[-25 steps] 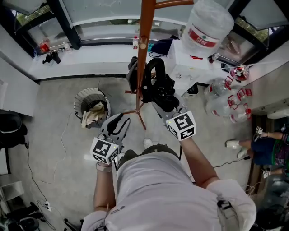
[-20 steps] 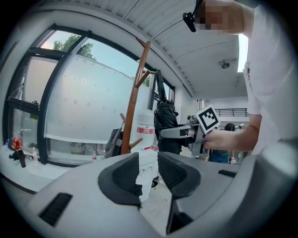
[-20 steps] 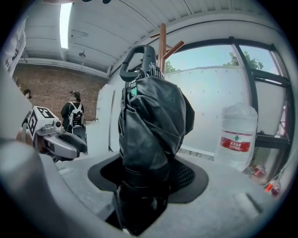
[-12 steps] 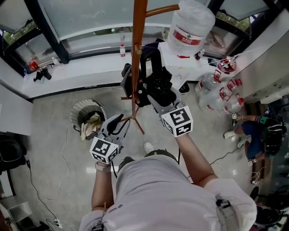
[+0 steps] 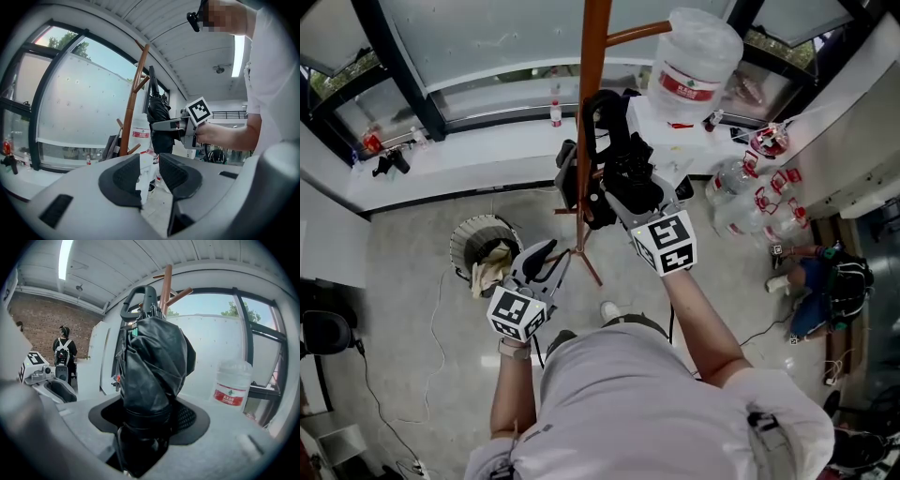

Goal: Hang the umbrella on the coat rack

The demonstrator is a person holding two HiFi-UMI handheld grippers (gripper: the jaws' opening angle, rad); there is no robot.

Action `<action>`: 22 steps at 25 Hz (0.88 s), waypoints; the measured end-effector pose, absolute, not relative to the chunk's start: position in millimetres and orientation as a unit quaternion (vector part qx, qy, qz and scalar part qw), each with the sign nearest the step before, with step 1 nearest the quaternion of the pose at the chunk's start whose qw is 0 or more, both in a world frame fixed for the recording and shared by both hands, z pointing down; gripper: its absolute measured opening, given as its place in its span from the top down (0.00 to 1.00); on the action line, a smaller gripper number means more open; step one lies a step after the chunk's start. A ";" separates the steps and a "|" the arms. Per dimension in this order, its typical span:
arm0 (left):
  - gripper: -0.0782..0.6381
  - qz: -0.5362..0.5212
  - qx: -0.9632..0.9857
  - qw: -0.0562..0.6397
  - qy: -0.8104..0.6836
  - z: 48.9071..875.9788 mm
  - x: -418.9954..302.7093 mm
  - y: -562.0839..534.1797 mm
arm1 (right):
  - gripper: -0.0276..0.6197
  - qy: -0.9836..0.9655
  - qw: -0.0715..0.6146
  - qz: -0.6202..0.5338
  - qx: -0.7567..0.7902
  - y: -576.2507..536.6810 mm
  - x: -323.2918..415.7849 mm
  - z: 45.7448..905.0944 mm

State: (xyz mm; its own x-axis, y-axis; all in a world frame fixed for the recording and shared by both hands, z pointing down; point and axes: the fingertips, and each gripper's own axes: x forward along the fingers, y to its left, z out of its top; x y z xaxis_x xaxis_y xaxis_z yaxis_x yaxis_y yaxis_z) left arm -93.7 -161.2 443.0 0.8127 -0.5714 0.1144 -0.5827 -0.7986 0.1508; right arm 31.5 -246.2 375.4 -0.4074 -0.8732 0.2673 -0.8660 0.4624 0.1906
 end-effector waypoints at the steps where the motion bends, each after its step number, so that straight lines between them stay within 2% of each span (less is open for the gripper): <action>1: 0.74 0.031 0.947 0.090 -0.306 442.8 -94.7 -161.4 | 0.55 -0.839 0.169 -0.011 0.518 -247.9 30.9 375.9; 22: 0.74 0.034 0.936 0.116 -0.331 461.6 -103.9 -153.3 | 0.55 -0.830 0.176 0.011 0.529 -261.8 31.4 395.7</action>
